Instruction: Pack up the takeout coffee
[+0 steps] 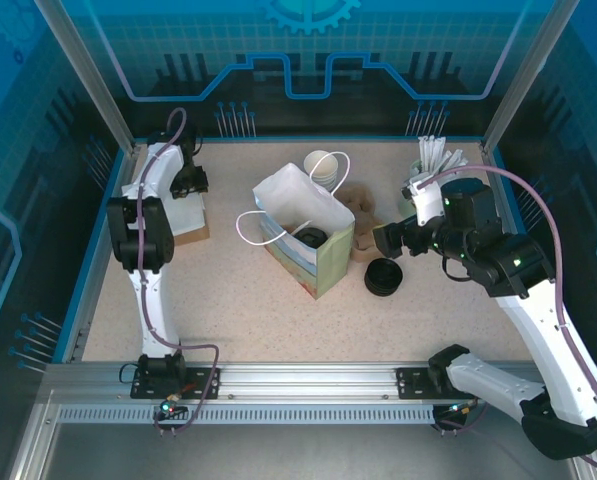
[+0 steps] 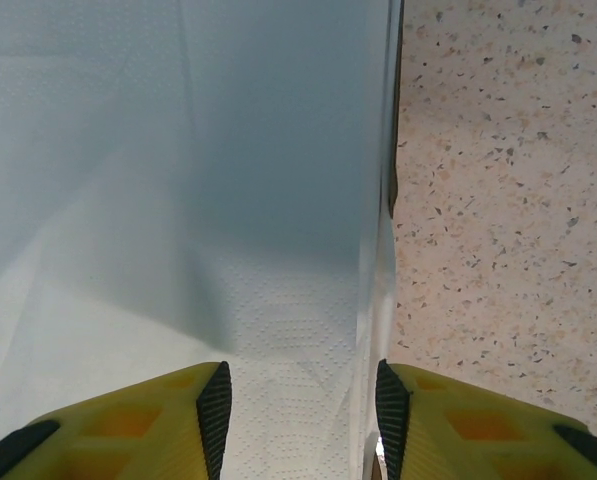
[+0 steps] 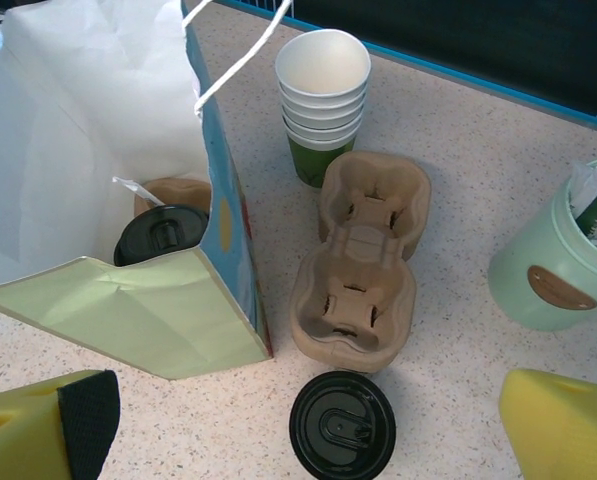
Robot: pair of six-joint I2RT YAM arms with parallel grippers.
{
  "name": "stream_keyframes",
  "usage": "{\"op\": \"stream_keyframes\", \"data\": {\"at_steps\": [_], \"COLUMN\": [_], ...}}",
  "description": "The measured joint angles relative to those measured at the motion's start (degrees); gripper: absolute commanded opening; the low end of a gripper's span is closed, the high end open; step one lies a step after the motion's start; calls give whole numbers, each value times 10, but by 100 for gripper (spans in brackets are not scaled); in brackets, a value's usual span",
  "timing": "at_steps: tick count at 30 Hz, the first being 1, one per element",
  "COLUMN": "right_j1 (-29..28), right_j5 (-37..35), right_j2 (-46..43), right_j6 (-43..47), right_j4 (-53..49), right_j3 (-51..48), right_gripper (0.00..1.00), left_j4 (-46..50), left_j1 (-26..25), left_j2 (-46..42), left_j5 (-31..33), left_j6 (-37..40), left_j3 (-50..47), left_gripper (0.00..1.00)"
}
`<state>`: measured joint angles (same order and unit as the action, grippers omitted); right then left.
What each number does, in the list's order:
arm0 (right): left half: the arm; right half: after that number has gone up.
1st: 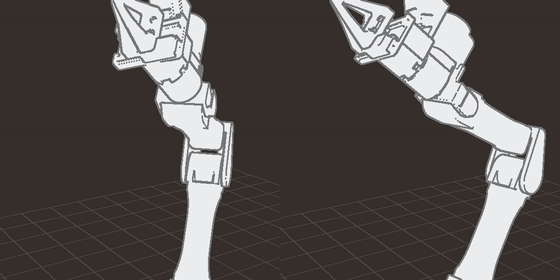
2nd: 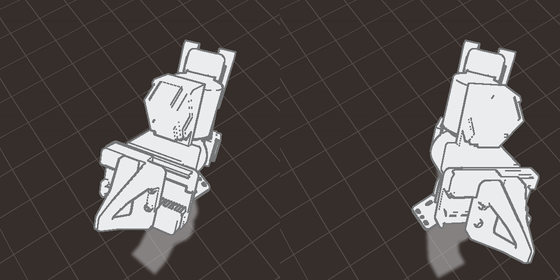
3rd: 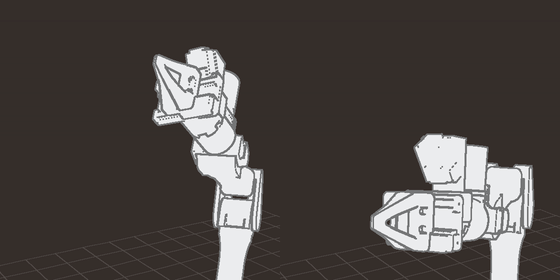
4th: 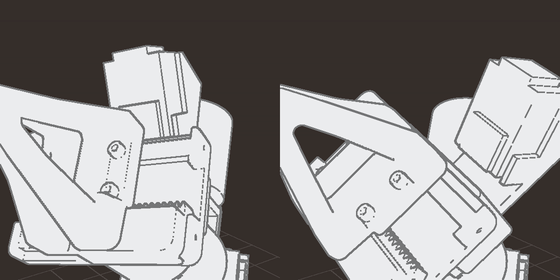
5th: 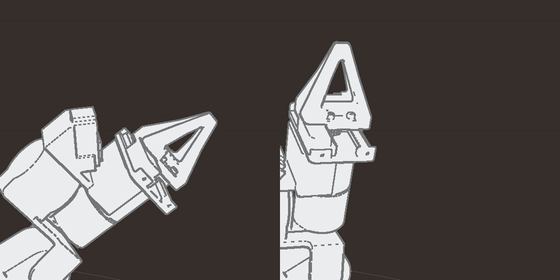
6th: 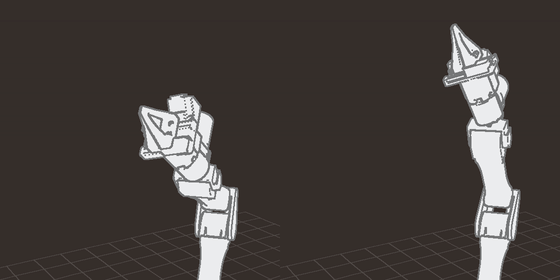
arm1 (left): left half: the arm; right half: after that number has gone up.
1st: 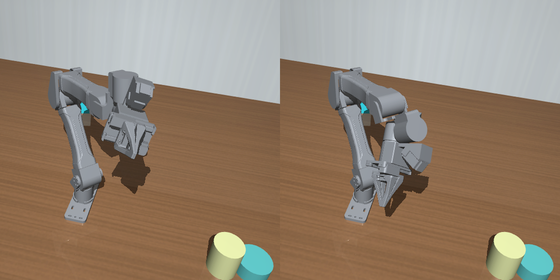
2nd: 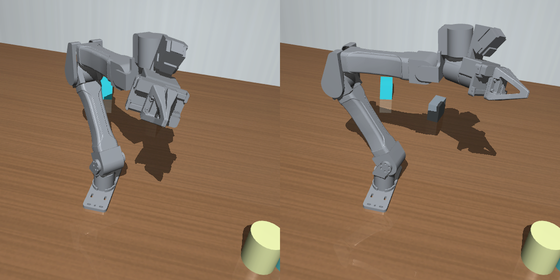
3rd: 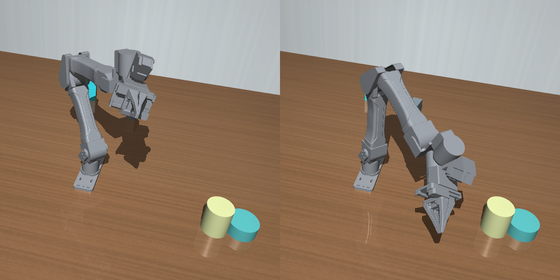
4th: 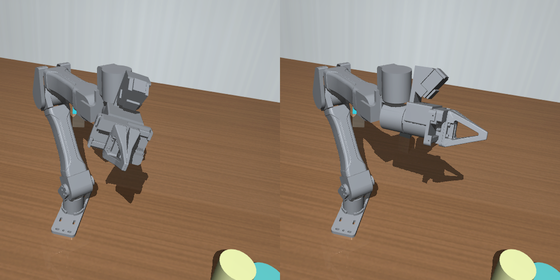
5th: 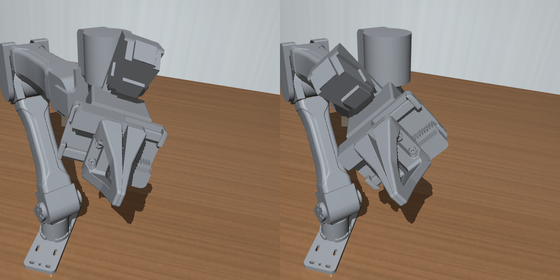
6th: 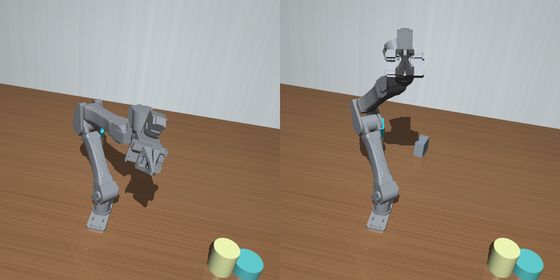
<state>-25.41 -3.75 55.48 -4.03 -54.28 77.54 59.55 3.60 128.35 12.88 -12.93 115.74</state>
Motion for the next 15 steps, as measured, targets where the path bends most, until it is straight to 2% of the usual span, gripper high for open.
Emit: {"op": "stream_keyframes", "data": {"at_steps": [6, 15], "right_j1": [1, 3], "right_j5": [-3, -3], "right_j2": [1, 1], "right_j6": [0, 0], "right_j4": [0, 0], "right_j3": [0, -1], "right_gripper": [100, 100], "left_j4": [3, 7], "left_j1": [0, 0], "left_j2": [18, 24], "left_j5": [0, 0], "left_j6": [0, 0], "left_j3": [9, 9], "left_gripper": [44, 36]}}
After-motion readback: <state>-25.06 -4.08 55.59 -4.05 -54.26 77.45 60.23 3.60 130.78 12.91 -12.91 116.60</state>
